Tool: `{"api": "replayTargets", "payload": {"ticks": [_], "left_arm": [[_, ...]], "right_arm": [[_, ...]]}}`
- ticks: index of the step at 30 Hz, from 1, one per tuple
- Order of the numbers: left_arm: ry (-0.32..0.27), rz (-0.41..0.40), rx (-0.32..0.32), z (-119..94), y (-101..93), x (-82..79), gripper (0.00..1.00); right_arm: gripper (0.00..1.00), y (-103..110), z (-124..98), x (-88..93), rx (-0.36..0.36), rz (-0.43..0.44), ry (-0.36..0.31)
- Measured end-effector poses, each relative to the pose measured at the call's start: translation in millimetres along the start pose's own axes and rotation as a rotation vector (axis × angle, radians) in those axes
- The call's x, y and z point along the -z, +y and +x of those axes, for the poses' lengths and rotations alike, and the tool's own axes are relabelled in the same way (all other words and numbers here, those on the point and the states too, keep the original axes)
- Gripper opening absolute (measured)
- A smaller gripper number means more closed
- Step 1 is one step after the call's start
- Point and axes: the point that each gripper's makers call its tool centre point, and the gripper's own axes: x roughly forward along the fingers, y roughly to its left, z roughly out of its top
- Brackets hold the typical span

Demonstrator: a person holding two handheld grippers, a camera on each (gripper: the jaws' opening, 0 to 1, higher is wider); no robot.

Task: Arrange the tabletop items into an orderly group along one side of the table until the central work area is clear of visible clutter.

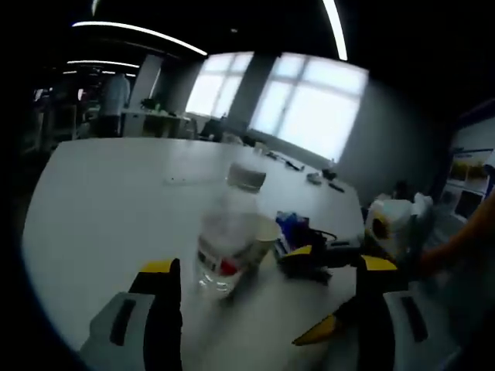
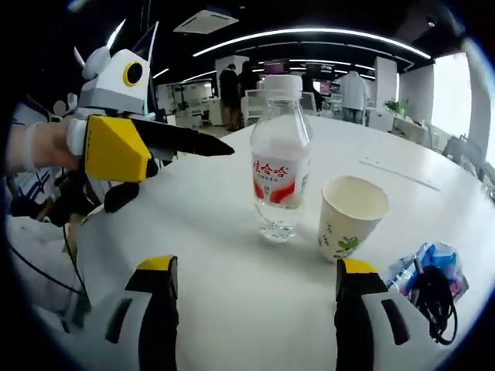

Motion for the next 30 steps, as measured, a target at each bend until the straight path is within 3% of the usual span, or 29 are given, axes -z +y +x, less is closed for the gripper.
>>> {"api": "replayTargets", "payload": {"ticks": [8,11,19,28,30], "left_arm": [[-0.019,-0.005,-0.007,-1.3,-7.5,-0.1,0.9],[-0.022,-0.019,-0.012,-2.7,-11.4,3.2,0.9],[-0.029,-0.048,-0.025,-6.4,-19.0,14.7,0.89],[-0.023,-0.04,-0.03,-3.0,-29.1,12.1,0.89],[-0.025,-0.04,-0.021,-0.8,-33.1,11.6,0.89]], "right_arm": [[0.81,-12.3,-21.9,-6.0,0.017,-0.002,-0.018],[0.81,-21.4,-30.5,-7.5,0.014,0.074,-0.031],[0.82,-66.2,-61.1,-11.2,0.052,0.11,-0.053],[0.81,-124.6,-107.1,5.0,0.111,0.172,-0.052],[0.81,-138.4,-116.8,7.9,0.134,0.232,-0.06]]}}
